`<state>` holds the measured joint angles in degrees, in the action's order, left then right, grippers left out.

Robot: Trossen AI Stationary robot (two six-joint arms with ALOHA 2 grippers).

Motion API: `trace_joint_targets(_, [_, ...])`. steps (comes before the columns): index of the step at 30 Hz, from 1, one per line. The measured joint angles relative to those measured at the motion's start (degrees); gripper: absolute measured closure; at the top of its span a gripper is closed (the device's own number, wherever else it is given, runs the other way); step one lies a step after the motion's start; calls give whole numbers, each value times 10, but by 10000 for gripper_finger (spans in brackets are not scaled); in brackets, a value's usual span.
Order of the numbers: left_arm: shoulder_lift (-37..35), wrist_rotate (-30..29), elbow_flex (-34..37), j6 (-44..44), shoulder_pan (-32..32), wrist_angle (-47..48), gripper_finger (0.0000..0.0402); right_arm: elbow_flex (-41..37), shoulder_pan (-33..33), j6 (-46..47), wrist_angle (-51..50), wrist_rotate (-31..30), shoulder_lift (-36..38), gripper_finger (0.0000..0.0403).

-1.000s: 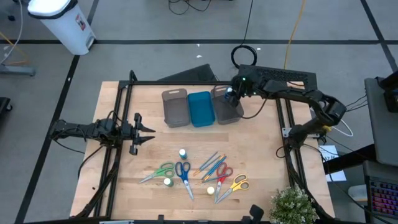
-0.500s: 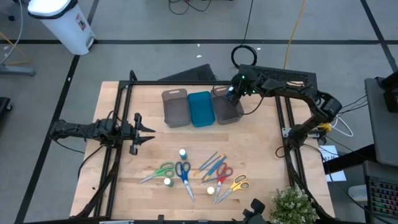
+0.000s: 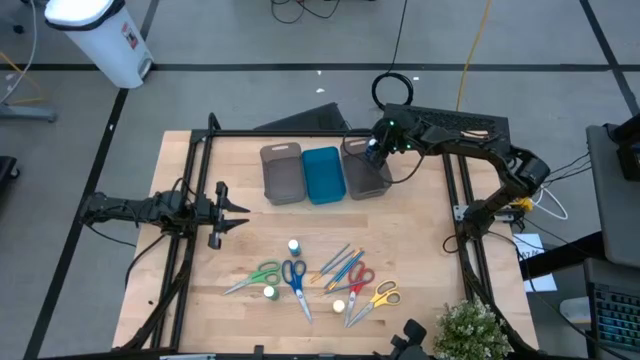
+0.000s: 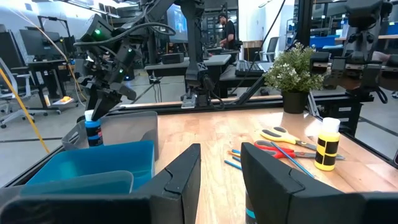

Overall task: Pick & Place Paint Supplies
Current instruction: Put the blue coloring bottle into the right gray bin

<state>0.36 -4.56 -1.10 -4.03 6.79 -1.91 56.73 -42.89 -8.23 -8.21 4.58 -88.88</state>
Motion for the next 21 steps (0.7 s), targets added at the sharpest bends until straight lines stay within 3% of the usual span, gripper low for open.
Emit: trace_joint_targets(21, [0,0,0,0,0,0,277,0,0,0,-11,0,0,234])
